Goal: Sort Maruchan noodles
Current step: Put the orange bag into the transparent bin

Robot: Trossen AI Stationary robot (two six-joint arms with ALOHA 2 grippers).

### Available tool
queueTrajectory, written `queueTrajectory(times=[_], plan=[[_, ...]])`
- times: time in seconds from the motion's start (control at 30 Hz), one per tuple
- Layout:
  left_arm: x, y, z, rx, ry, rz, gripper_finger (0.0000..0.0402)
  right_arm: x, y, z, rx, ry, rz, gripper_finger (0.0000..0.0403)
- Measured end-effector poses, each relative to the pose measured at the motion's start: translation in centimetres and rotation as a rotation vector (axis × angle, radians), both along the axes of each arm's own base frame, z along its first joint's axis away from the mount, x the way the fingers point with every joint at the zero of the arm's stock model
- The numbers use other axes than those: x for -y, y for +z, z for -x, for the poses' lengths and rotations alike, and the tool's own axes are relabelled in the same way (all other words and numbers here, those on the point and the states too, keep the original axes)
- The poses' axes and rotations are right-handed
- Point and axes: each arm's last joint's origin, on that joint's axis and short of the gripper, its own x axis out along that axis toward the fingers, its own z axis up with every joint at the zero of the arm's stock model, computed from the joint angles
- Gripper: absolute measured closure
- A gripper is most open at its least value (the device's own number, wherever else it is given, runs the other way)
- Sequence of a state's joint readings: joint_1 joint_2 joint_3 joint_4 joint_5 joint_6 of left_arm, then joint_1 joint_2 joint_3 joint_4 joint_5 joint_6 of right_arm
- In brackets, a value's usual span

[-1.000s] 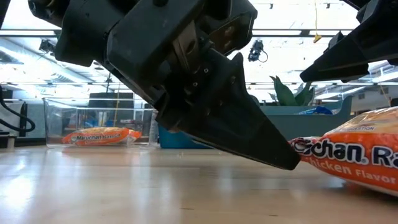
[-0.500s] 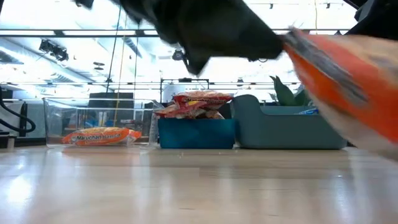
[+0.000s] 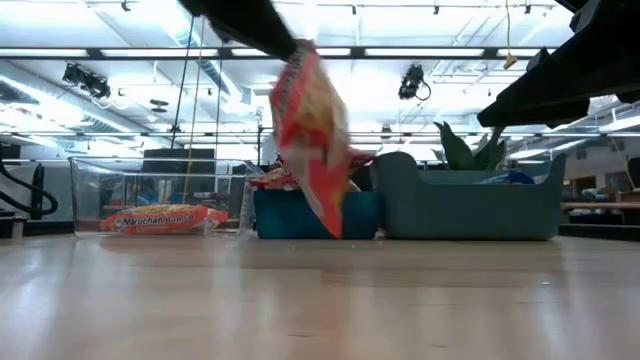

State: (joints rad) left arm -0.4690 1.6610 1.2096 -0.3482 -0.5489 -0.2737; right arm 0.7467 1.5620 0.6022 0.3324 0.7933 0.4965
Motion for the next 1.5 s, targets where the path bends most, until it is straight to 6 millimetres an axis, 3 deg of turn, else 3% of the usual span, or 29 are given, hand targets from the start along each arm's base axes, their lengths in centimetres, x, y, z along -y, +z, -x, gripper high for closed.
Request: queueTrajectory(times=[0.37, 0.57, 0.8, 1.17, 1.5], plan=[[-4.1, 3.3, 6.5, 0.034, 0.284, -0.146, 0.0400, 0.0, 0.1, 0.0, 0.008, 0.001, -0.007, 0.0213], [-7.0, 2.7, 10.4, 0.137, 0.473, -0.175, 0.0401, -0.1, 0.2, -0.1, 0.014, 0.001, -0.011, 0.0213], [-9.9, 0.6, 13.2, 0.205, 0.638, -0.206, 0.0401, -0.1, 0.2, -0.1, 0.020, 0.004, 0.002, 0.0213], [-12.6, -2.6, 14.6, 0.259, 0.840, -0.274, 0.0394, -0.1, 0.2, -0.1, 0.020, 0.006, 0.010, 0.0213], [-14.8, -0.9, 12.2, 0.301, 0.829, -0.291, 0.0391, 0.3, 0.3, -0.5, 0.025, -0.002, 0.034, 0.0213]])
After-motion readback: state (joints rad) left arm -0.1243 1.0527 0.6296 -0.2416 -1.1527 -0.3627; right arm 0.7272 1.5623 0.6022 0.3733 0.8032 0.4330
